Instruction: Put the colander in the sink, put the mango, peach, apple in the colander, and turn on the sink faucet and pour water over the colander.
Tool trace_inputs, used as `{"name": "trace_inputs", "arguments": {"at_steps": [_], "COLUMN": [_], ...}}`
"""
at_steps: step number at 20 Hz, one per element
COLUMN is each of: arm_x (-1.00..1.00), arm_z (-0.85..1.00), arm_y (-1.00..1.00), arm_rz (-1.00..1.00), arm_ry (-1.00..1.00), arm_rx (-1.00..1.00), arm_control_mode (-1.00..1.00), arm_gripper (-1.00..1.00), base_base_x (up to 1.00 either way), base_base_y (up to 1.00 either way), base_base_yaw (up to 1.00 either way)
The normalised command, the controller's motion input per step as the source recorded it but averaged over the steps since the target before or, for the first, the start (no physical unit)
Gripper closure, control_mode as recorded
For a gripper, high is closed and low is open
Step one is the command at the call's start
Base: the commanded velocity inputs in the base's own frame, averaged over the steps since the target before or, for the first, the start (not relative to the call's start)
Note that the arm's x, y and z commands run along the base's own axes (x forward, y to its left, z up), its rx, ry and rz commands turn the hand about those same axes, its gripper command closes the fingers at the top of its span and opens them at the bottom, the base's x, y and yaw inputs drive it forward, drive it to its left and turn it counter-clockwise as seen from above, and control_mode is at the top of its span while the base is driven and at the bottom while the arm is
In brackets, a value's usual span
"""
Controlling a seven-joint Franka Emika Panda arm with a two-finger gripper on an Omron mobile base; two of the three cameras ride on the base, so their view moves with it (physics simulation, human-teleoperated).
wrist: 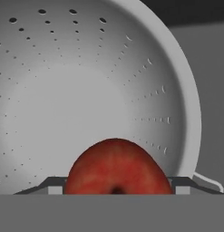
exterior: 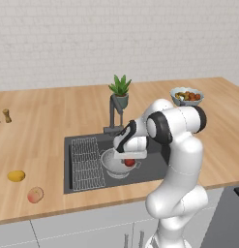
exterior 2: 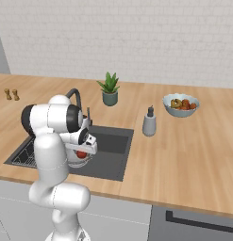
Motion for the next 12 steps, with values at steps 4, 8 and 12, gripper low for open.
{"name": "trace_inputs", "arguments": {"at_steps": [4,8,12], "arm_x": [0.00,0.00,0.00], "arm_z": [0.00,0.00,0.00], "arm_y": [0.00,0.00,0.00], "arm_rz": [0.00,0.00,0.00], "arm_ry": [0.00,0.00,0.00], "arm_rx": [0.00,0.00,0.00], "arm_control_mode": [-1.00,-1.00,-1.00], "arm_gripper": [-1.00,-1.00,-1.00], "base_base_x": [0.00,0.00,0.00], "base_base_y": [0.00,0.00,0.00], "base_base_yaw": [0.00,0.00,0.00]}}
